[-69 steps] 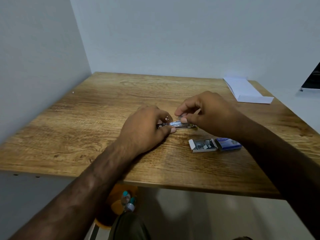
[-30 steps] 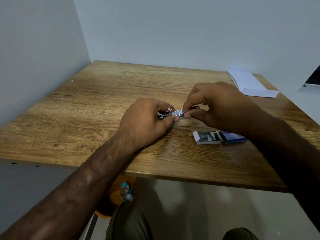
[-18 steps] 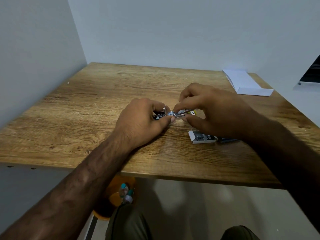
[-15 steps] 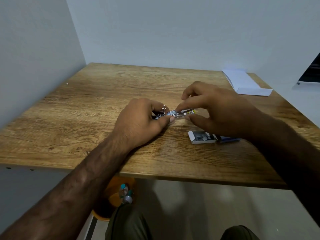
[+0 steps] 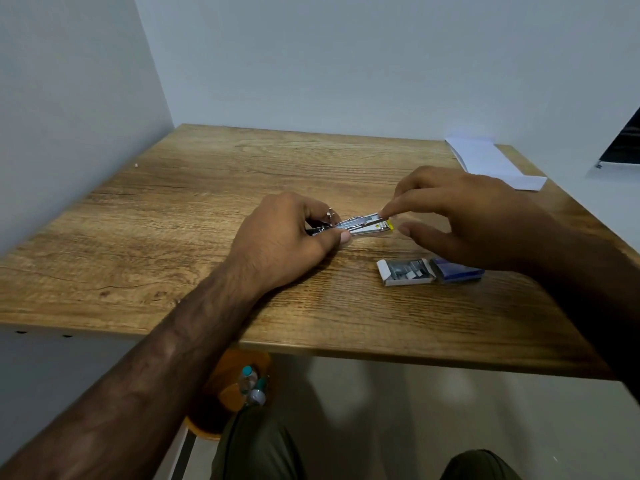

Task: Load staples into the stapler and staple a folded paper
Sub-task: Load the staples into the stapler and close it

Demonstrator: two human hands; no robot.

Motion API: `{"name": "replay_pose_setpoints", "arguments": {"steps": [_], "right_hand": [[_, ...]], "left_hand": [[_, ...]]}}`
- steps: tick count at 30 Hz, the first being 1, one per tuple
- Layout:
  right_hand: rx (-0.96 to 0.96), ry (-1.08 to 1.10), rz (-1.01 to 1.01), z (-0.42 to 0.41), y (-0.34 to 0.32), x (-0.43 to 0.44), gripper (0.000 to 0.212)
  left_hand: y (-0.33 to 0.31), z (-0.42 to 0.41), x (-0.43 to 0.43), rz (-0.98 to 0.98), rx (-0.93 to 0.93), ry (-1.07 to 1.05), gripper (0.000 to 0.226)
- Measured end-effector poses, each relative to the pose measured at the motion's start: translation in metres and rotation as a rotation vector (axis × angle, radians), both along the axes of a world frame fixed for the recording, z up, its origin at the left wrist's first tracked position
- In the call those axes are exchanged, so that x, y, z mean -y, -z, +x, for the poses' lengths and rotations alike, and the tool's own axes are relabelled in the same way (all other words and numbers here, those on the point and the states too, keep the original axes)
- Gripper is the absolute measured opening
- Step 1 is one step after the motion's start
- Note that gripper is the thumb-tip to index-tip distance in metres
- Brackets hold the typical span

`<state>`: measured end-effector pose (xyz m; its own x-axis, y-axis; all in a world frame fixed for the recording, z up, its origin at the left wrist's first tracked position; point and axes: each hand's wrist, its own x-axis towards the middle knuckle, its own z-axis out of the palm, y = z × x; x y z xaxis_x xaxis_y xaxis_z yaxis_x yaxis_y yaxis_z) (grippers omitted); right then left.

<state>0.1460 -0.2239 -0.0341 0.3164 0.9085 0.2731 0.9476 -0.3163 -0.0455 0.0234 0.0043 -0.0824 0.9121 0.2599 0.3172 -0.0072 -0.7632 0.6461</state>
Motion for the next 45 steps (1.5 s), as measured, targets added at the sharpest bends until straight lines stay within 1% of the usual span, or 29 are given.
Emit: {"name": "replay_pose_setpoints", "arguments": {"steps": [4,6,9,11,13,14,15,17,18,20,22,23,24,26,28,34,37,40,42,45], "right_hand": [[-0.013,0.036,-0.014,0.000,-0.002,-0.001,0.033],[-0.123,0.072,0.071,0.000,-0.001,-0.006,0.024],[-0.349,0.129,0.277,-0.002,-0.002,-0.020,0.012],[-0.425,0.100,0.343,-0.007,-0.004,-0.033,0.011],[-0.466,0.045,0.348,-0.016,-0.008,-0.048,0.014],[-0.462,0.023,0.335,-0.020,-0.009,-0.056,0.016],[-0.448,0.008,0.318,-0.023,-0.009,-0.062,0.017],[-0.428,-0.007,0.291,-0.028,-0.008,-0.071,0.014],[-0.430,-0.008,0.288,-0.029,-0.007,-0.074,0.012],[-0.415,0.010,0.289,-0.032,-0.004,-0.076,0.009],[-0.366,0.033,0.282,-0.032,-0.004,-0.076,0.006],[-0.348,0.047,0.276,-0.031,-0.004,-0.075,0.003],[-0.330,0.068,0.268,-0.029,-0.004,-0.074,0.001],[-0.291,0.128,0.243,-0.022,-0.005,-0.069,0.003],[-0.305,0.187,0.235,-0.015,-0.003,-0.063,0.005],[-0.640,0.233,0.255,-0.002,0.003,-0.048,0.001],[-0.812,0.265,0.189,0.002,0.001,-0.046,0.014],[-0.979,0.304,0.089,0.006,-0.005,-0.046,0.018],[-1.038,0.326,0.042,0.008,-0.008,-0.046,0.017],[-1.081,0.346,0.032,0.012,-0.010,-0.049,0.019]], "left_hand": [[-0.001,0.002,0.000,0.012,-0.018,0.010,0.019],[-0.001,0.003,0.000,0.008,-0.011,0.018,0.019],[-0.004,0.005,0.000,0.020,-0.010,0.030,0.019],[-0.003,0.006,-0.001,0.018,-0.009,0.045,0.018],[-0.002,0.006,-0.002,0.007,0.001,0.059,0.013],[-0.002,0.005,-0.002,0.001,0.007,0.064,0.007],[-0.002,0.004,-0.001,-0.003,0.018,0.068,0.009],[-0.002,0.004,-0.001,-0.015,0.035,0.061,0.027],[-0.002,0.004,-0.002,-0.026,0.034,0.057,0.030],[-0.002,0.004,-0.003,-0.048,0.028,0.073,0.027],[-0.001,0.004,-0.004,-0.068,0.018,0.092,0.015],[0.000,0.004,-0.005,-0.075,0.017,0.096,0.012],[0.000,0.004,-0.005,-0.078,0.021,0.096,0.013],[0.001,0.004,-0.006,-0.094,0.040,0.094,0.016],[0.001,0.004,-0.007,-0.114,0.057,0.098,0.015],[0.002,0.004,-0.006,-0.061,0.041,0.086,0.016],[0.002,0.003,-0.005,-0.077,0.057,0.094,0.015],[0.001,0.001,-0.004,-0.073,0.062,0.093,0.016],[0.000,0.000,-0.003,-0.058,0.056,0.085,0.018],[0.000,-0.001,-0.002,-0.039,0.060,0.085,0.020]]}}
